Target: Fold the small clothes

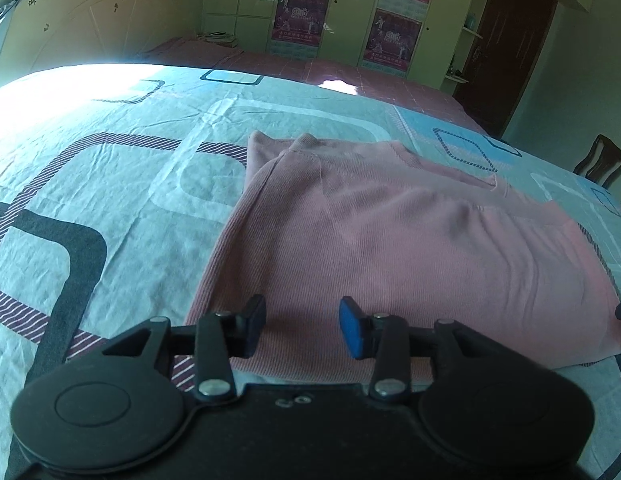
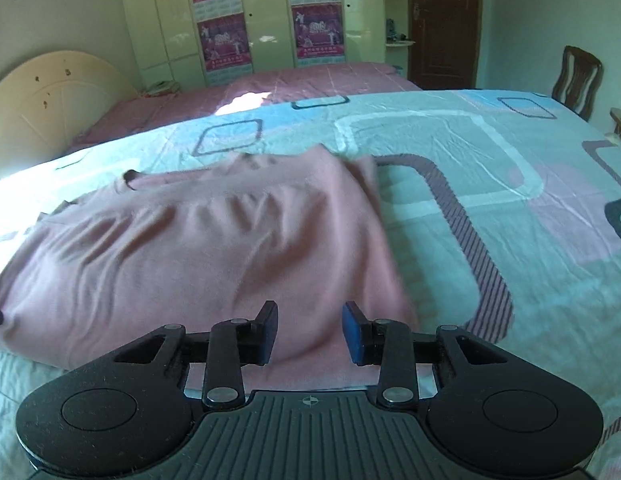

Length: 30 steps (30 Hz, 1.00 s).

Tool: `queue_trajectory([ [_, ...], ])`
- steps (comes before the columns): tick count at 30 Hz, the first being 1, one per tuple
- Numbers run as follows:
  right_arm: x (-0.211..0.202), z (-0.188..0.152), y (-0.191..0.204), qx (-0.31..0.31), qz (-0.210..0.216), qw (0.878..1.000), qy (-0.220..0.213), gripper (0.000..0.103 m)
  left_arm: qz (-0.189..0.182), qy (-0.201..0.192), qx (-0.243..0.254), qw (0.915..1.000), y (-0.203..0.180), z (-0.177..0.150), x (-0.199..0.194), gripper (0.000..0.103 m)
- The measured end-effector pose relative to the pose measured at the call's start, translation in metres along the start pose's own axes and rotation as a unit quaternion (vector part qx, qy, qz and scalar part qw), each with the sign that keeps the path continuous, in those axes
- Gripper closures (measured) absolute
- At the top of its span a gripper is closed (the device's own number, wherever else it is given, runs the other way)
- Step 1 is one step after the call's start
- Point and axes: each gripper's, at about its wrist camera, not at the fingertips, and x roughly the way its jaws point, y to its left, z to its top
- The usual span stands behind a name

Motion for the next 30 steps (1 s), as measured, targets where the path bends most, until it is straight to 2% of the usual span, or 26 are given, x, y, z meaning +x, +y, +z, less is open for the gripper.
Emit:
queue_trajectory([
  [2, 0.004, 0.003, 0.022, -0.015, 0.025, 1.0, 0.001, 0.067, -0.005, -0.001, 0.008, 1.0, -0.007, 0.001, 0.002, 0.056],
  [6, 0.022, 0.007, 0.067, -0.034, 0.067, 0.997, 0.008, 0.067, -0.002, 0.016, 0.008, 0.9998, -0.009, -0.003, 0.015, 0.054],
  [7, 0.026, 0.008, 0.076, -0.039, 0.073, 0.997, 0.008, 0.067, 0.003, 0.029, 0.005, 0.9995, -0.006, -0.005, 0.021, 0.054],
  [12, 0.049, 0.015, 0.121, -0.065, 0.096, 0.993, 0.005, 0.067, 0.003, 0.03, 0.005, 0.9995, -0.003, -0.007, 0.02, 0.053],
  [16, 0.065, 0.022, 0.133, -0.067, 0.079, 0.995, 0.002, 0.067, 0.002, 0.037, 0.003, 0.9993, -0.003, -0.005, 0.016, 0.051],
  [21, 0.085, 0.012, 0.136, -0.082, 0.068, 0.994, 0.034, 0.067, -0.002, 0.047, 0.003, 0.9989, -0.004, -0.005, 0.008, 0.046],
  [23, 0.084, 0.007, 0.135, -0.082, 0.069, 0.994, 0.033, 0.067, -0.005, 0.054, 0.0, 0.9985, -0.004, -0.005, 0.004, 0.04],
  [27, 0.076, 0.005, 0.133, -0.08, 0.077, 0.993, 0.035, 0.067, -0.012, 0.076, -0.016, 0.9969, -0.002, -0.008, -0.001, 0.037],
  [30, 0.069, 0.004, 0.132, -0.08, 0.086, 0.992, 0.036, 0.067, -0.028, 0.094, -0.046, 0.9942, 0.005, -0.013, -0.007, 0.033],
])
